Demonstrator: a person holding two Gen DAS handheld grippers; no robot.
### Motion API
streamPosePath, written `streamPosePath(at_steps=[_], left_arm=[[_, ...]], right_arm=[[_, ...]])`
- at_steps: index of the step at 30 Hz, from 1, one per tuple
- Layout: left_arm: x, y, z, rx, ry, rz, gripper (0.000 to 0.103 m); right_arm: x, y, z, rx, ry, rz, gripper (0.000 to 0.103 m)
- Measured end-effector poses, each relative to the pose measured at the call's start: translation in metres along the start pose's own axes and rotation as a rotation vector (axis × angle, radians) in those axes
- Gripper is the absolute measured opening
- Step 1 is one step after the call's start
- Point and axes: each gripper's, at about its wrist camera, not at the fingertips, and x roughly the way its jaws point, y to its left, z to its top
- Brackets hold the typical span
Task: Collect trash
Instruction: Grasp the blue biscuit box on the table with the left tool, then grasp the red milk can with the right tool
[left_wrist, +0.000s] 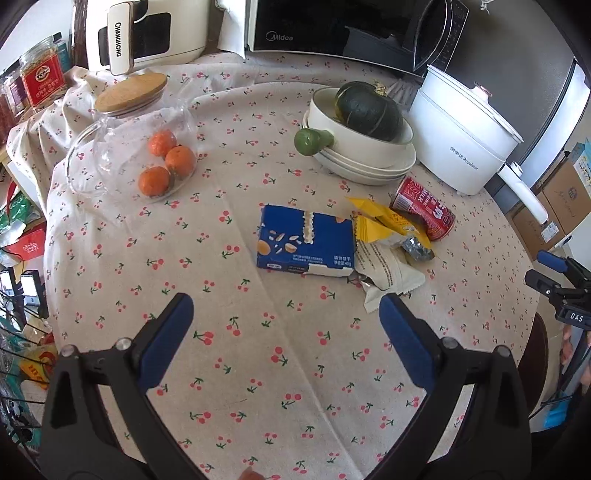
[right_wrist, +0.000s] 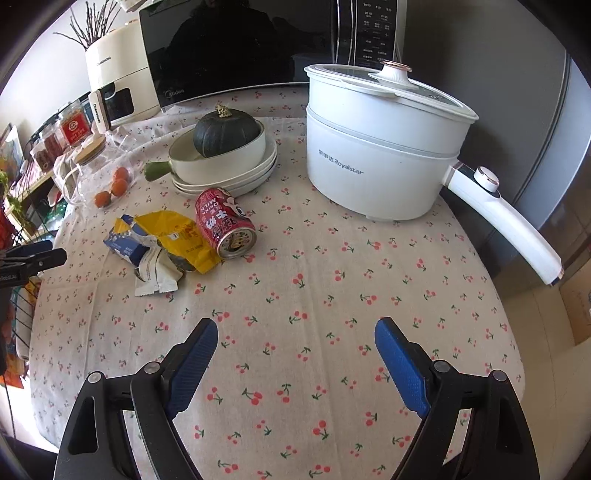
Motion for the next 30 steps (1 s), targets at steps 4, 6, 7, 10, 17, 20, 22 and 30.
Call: streamPosePath(at_steps=[4, 6, 7, 10, 17, 20, 22, 30], left_arm=[[0.037, -0.007, 0.011, 0.037, 0.012, -0.001, 0.100], [0.054, -0.011, 0.012, 0.069, 0.038, 0.003, 0.099], [0.061, -0.012, 0.012, 0.077, 0.049, 0.006, 0.099], [0.073, -0.018, 0.014, 0.092, 0.051, 0.003, 0.099], [0.092, -0.031, 0.020, 0.146, 0.052, 0.055, 0.099], [0.102, -0.029, 0.020, 0.123, 0.076, 0.037, 0.099], [0.106, -0.026, 0.020, 0.106, 0.077, 0.034, 0.096], [0.083, -0.018, 0.015, 0.071, 0.025, 0.030, 0.093]], right_arm=[[0.027, 0.004, 0.012, 0.040, -0.004, 0.058, 0.089], [0.039, 0.005, 0.013, 0.046, 0.009, 0.075, 0.089], [0.044, 0.005, 0.014, 0.044, 0.016, 0.073, 0.089], [0.057, 0.004, 0.013, 0.040, 0.034, 0.062, 0.089], [0.070, 0.005, 0.019, 0.038, 0.029, 0.076, 0.089], [0.074, 0.011, 0.025, 0.020, 0.015, 0.088, 0.089], [0.076, 0.016, 0.030, 0.002, -0.001, 0.103, 0.089], [0.101, 0.045, 0.060, -0.111, -0.055, 0.240, 0.089]])
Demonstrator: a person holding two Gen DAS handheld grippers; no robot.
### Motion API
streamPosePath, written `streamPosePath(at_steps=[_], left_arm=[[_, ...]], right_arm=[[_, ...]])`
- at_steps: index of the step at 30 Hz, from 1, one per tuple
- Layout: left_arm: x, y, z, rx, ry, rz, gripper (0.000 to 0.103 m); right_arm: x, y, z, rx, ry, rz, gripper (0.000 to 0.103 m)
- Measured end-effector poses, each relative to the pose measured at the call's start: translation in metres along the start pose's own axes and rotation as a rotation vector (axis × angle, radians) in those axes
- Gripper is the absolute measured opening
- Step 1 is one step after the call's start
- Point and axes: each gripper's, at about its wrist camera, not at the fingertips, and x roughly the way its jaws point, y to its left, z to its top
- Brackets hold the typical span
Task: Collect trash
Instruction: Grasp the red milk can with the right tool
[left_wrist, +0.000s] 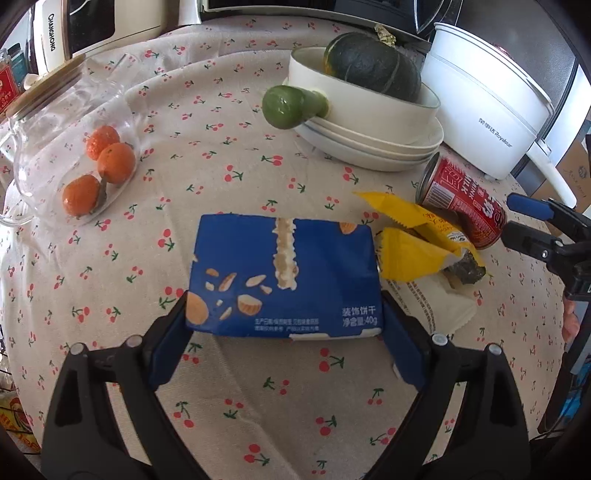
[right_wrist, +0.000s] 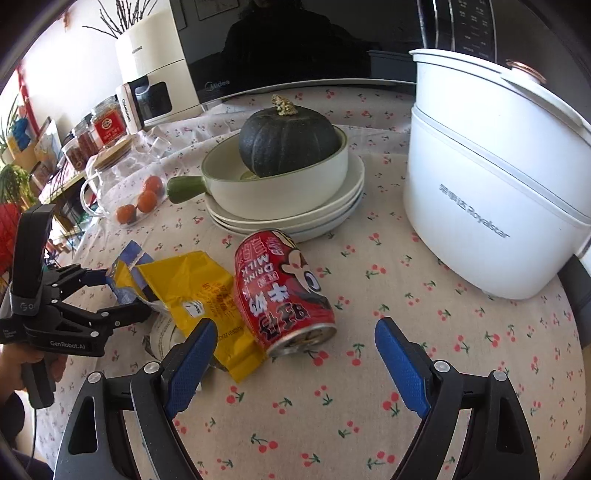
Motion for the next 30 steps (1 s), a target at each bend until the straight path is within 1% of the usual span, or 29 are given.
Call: streamPosePath(at_steps=[3, 6, 7, 8, 9, 11, 12, 13, 14, 15, 17, 19, 20, 21, 22, 23, 24, 27, 30], left_arm=[[-0.013, 0.004, -0.004, -0.005, -0.004, 0.012, 0.093], [-0.027, 0.008, -0.011, -0.020, -0.004, 0.022, 0.093], [-0.029, 0.010, -0.012, -0.026, -0.001, 0.026, 0.093], [-0.032, 0.011, -0.015, -0.032, -0.001, 0.030, 0.093], [-0.035, 0.013, -0.017, -0.039, -0.001, 0.032, 0.093], [-0.041, 0.014, -0.023, -0.057, 0.000, 0.032, 0.093], [-0.044, 0.014, -0.025, -0.066, 0.001, 0.030, 0.093], [-0.048, 0.014, -0.027, -0.074, 0.001, 0.027, 0.093], [-0.049, 0.014, -0.026, -0.083, -0.001, 0.024, 0.093], [-0.053, 0.013, -0.027, -0.090, -0.004, 0.018, 0.093], [-0.060, 0.011, -0.028, -0.105, -0.010, 0.006, 0.093], [-0.067, 0.007, -0.032, -0.126, -0.007, 0.002, 0.093], [-0.073, 0.005, -0.036, -0.141, 0.001, 0.007, 0.093], [-0.077, 0.004, -0.038, -0.159, 0.011, 0.017, 0.093], [-0.081, 0.004, -0.041, -0.178, 0.018, 0.026, 0.093], [-0.086, 0.004, -0.043, -0.200, 0.020, 0.027, 0.093], [-0.089, 0.006, -0.045, -0.228, 0.018, 0.028, 0.093], [-0.097, 0.011, -0.052, -0.291, 0.005, 0.034, 0.093], [-0.099, 0.013, -0.054, -0.294, -0.003, 0.059, 0.093]], right_arm=[[0.016, 0.004, 0.009, -0.035, 0.014, 0.029, 0.088], [0.021, 0.002, 0.015, -0.010, 0.009, 0.075, 0.084], [0.023, 0.001, 0.016, 0.004, 0.010, 0.088, 0.076], [0.024, -0.001, 0.017, 0.018, 0.015, 0.099, 0.071], [0.026, -0.003, 0.017, 0.030, 0.024, 0.099, 0.062], [0.024, -0.005, 0.016, 0.047, 0.029, 0.112, 0.054], [0.019, -0.007, 0.016, 0.057, 0.026, 0.115, 0.045], [0.014, -0.008, 0.015, 0.069, 0.026, 0.113, 0.032], [0.006, -0.009, 0.015, 0.075, 0.024, 0.108, 0.020], [0.000, -0.010, 0.014, 0.078, 0.021, 0.098, 0.015], [-0.010, -0.008, 0.010, 0.068, 0.043, 0.062, 0.015], [-0.012, -0.003, 0.002, 0.046, 0.098, 0.040, 0.016], [-0.014, -0.001, -0.002, 0.032, 0.112, 0.018, 0.017], [-0.017, 0.000, -0.006, 0.025, 0.117, 0.004, 0.028], [-0.021, 0.000, -0.009, 0.031, 0.116, 0.002, 0.049], [-0.026, -0.001, -0.010, 0.046, 0.107, 0.005, 0.060], [-0.031, -0.003, -0.011, 0.063, 0.093, 0.010, 0.073], [-0.036, -0.007, -0.008, 0.095, 0.077, 0.030, 0.075], [-0.027, -0.007, -0.005, 0.099, 0.086, 0.021, 0.076]])
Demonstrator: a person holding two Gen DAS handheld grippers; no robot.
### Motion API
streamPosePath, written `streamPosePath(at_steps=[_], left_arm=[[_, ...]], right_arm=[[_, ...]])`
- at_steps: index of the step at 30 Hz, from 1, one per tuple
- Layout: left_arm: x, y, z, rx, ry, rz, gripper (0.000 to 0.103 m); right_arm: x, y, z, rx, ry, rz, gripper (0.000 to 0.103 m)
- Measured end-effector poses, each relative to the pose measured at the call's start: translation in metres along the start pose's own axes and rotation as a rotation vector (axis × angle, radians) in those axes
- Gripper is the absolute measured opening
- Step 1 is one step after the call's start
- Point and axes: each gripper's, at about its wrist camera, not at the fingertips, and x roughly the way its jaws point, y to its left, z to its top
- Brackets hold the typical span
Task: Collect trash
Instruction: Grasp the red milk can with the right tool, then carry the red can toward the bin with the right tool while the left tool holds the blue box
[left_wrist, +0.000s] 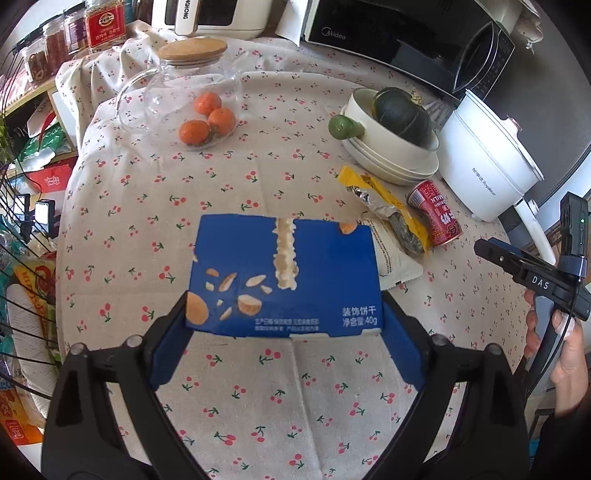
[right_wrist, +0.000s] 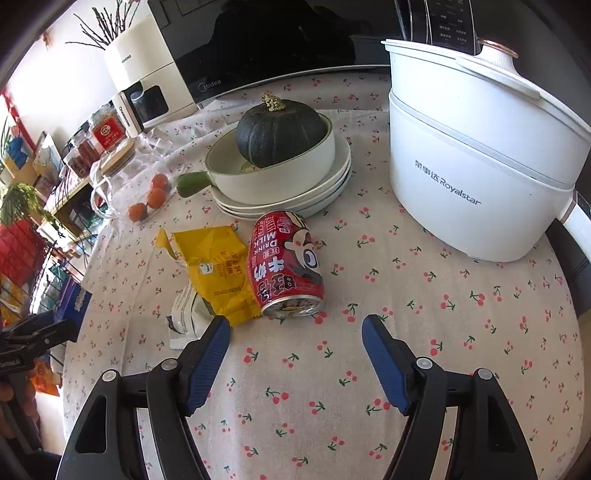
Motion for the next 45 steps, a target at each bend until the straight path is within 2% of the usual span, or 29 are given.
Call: streamPosePath(at_steps=[6, 11, 12, 13, 16, 23, 34, 41, 45], left_arm=[[0.002, -0.006, 0.000, 0.016, 0.002, -0.014, 0.093], [0.004, -0.017, 0.000, 0.047, 0.008, -0.023, 0.093], [0.004, -0.018, 0.000, 0.055, 0.006, -0.019, 0.093], [0.005, -0.019, 0.000, 0.060, 0.006, -0.014, 0.093], [0.005, -0.018, -0.002, 0.059, 0.011, -0.017, 0.093], [-0.007, -0.024, -0.011, 0.080, 0.006, -0.050, 0.093], [-0.020, -0.057, -0.041, 0.192, 0.007, -0.082, 0.093], [-0.026, -0.087, -0.060, 0.279, 0.015, -0.120, 0.093], [-0.028, -0.108, -0.069, 0.329, 0.028, -0.161, 0.093]], right_arm=[[0.037, 0.004, 0.008, -0.017, 0.027, 0.004, 0.076], [0.062, 0.000, 0.013, 0.040, 0.019, 0.032, 0.076], [0.064, 0.000, 0.013, 0.045, 0.016, 0.031, 0.073], [0.065, -0.001, 0.012, 0.046, 0.008, 0.026, 0.062], [0.059, -0.004, 0.007, 0.060, -0.009, 0.032, 0.060], [0.006, -0.013, -0.029, 0.023, 0.020, -0.050, 0.059], [-0.096, -0.035, -0.127, 0.027, 0.083, -0.191, 0.059], [-0.134, -0.040, -0.161, 0.107, 0.109, -0.237, 0.059], [-0.148, -0.040, -0.173, 0.166, 0.108, -0.224, 0.059]])
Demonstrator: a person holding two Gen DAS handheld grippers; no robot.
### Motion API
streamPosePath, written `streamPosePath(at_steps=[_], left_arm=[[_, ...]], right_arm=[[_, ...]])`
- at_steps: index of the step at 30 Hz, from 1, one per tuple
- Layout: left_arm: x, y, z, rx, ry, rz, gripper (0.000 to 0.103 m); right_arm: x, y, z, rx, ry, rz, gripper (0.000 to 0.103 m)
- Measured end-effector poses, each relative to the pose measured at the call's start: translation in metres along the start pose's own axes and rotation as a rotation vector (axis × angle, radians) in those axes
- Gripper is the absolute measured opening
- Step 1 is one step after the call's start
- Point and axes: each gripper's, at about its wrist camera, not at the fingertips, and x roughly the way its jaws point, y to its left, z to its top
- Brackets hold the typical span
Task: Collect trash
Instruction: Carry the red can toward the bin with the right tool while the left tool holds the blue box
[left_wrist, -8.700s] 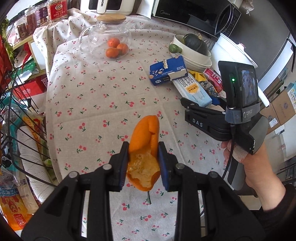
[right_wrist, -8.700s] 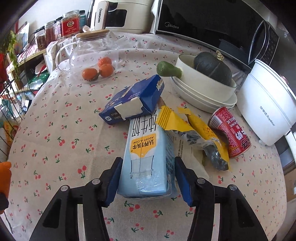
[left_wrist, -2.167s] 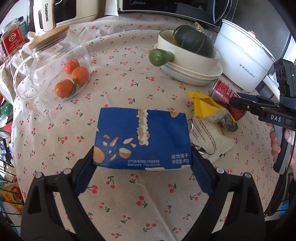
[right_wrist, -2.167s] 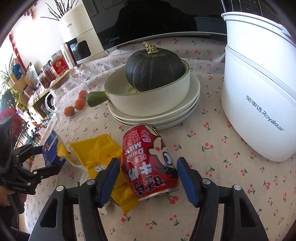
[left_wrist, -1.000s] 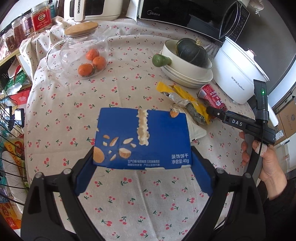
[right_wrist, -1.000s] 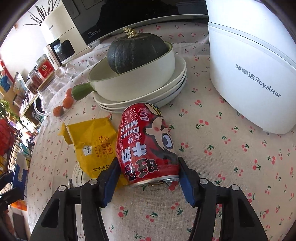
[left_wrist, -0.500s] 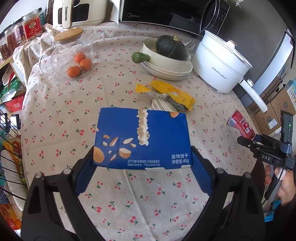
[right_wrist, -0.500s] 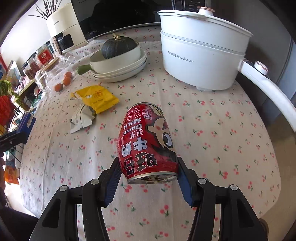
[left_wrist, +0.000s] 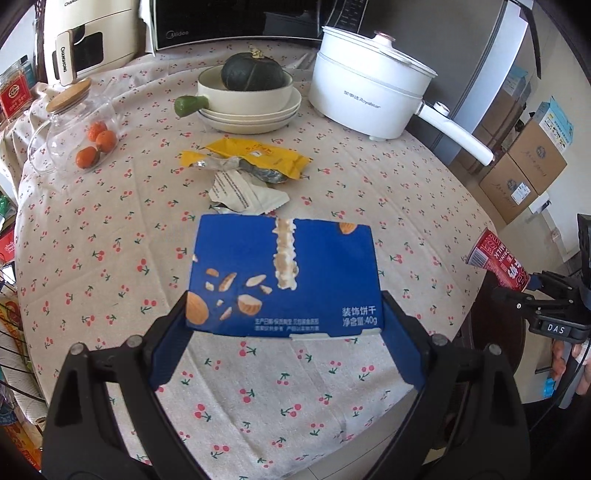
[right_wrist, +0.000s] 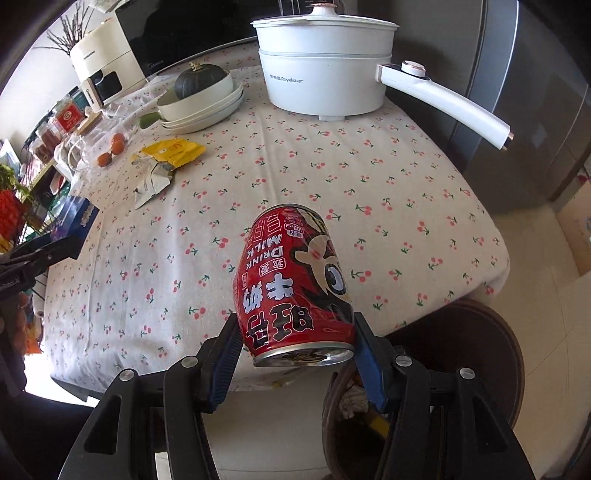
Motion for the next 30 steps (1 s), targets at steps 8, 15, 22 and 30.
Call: streamPosePath(at_steps=[8, 15, 22, 30], left_arm=[[0.001, -0.052, -0.007, 0.123, 0.002, -0.063, 0.093], [0.006, -0.089, -0.015, 0.163, 0.000, -0.121, 0.093], [0.020, -0.130, -0.027, 0.214, 0.020, -0.154, 0.093], [0.032, -0.176, -0.036, 0.275, 0.015, -0.194, 0.093]], right_arm=[[-0.032, -0.020, -0.033, -0.010, -0.047, -0.053, 0.059], [-0.048, -0.071, -0.064, 0.089, -0.055, -0.101, 0.059], [-0.050, -0.118, -0.100, 0.179, -0.029, -0.135, 0.059], [-0.037, -0.163, -0.131, 0.276, 0.039, -0.130, 0.059]])
